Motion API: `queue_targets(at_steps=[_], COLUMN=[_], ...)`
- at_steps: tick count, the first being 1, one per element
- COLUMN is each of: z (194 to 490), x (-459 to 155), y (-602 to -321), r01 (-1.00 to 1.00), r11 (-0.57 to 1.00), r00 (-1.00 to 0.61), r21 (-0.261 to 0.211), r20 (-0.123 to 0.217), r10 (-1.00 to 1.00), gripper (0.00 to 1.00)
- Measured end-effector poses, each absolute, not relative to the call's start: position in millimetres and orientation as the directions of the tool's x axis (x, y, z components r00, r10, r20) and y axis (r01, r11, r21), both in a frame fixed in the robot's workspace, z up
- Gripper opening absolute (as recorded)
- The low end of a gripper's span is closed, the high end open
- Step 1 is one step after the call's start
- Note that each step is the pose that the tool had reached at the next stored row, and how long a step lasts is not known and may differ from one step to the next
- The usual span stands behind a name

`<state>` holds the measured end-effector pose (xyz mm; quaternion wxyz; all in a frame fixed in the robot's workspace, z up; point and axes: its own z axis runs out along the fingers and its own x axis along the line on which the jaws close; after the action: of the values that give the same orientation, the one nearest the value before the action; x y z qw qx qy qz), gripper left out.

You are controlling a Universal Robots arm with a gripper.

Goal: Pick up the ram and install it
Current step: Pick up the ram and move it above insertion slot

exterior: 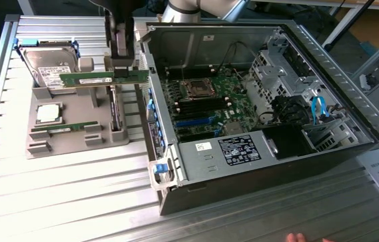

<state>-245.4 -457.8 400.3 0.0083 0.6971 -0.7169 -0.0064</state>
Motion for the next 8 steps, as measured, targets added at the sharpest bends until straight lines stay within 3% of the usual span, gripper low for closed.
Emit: queue_targets(at_steps=[8], z=[400], x=[-219], y=[-460], r01=[-0.999], r11=[0.025], r00=[-0.025], r21=[0.022], r20=[0.003], r10=[-1.000], gripper=[0.12])
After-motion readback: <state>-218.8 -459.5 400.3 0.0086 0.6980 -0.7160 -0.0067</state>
